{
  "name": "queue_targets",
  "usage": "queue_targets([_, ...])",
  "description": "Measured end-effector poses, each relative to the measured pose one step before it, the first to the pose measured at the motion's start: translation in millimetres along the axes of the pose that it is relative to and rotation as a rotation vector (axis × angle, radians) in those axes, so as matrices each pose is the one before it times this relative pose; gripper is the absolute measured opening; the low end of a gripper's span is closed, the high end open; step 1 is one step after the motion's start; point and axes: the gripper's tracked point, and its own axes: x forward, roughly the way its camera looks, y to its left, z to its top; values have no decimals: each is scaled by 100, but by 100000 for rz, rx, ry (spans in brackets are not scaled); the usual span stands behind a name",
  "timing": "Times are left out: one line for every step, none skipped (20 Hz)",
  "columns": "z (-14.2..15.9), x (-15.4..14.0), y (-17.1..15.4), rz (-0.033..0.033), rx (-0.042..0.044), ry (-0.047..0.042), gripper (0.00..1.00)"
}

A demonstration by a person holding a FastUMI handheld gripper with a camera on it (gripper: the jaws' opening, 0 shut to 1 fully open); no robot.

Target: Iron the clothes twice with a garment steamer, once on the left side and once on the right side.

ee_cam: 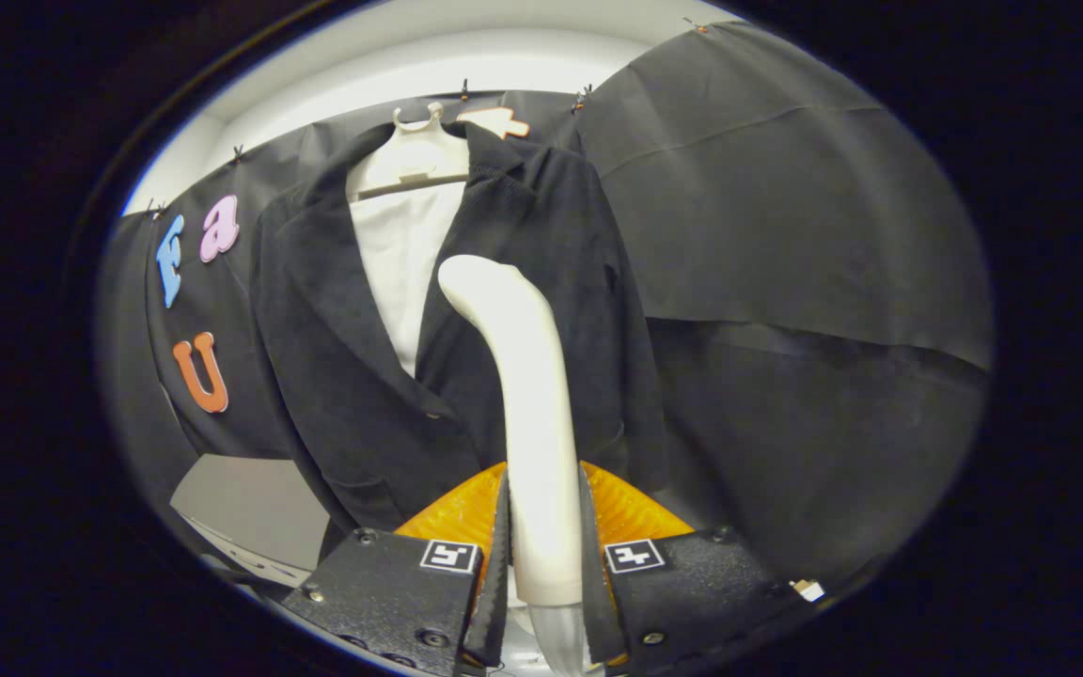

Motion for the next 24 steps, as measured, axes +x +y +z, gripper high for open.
queue_targets([-459,-22,52,-275,-436,845,36])
queue_targets([-554,153,56,-409,-535,783,36])
queue_targets([-502,129,3,-477,-395,789,36])
queue_targets([-609,85,-13,-483,-525,870,36])
queue_targets([-497,105,-65,-512,-285,823,36])
queue_targets([-568,69,-42,-507,-137,957,36])
queue_targets([-552,130,-8,-453,-294,1073,36])
queue_targets([-771,199,-96,-595,-641,1006,36])
queue_targets([-590,168,-78,-451,-677,1015,36])
queue_targets([-631,136,-71,-387,-352,1145,36])
queue_targets([-543,165,-44,-254,-283,1131,36])
queue_targets([-584,164,-109,-376,-193,988,36])
queue_targets([-533,211,-73,-304,-171,944,36])
queue_targets([-532,177,-37,-363,-4,869,36])
queue_targets([-457,123,-77,-154,-109,902,36])
queue_targets([-679,141,-117,-251,-229,803,36])
queue_targets([-399,158,-254,-227,-364,752,36])
queue_targets([-371,114,-14,-383,-491,834,36])
queue_targets([-483,174,-121,-390,-486,791,36])
queue_targets([-467,144,-50,-359,-586,672,36])
queue_targets([-448,134,-60,-335,-434,712,36])
queue_targets([-387,124,-56,-317,-578,733,36])
queue_targets([-339,163,4,-145,-525,570,36])
queue_targets([-436,154,-55,-155,-441,636,36])
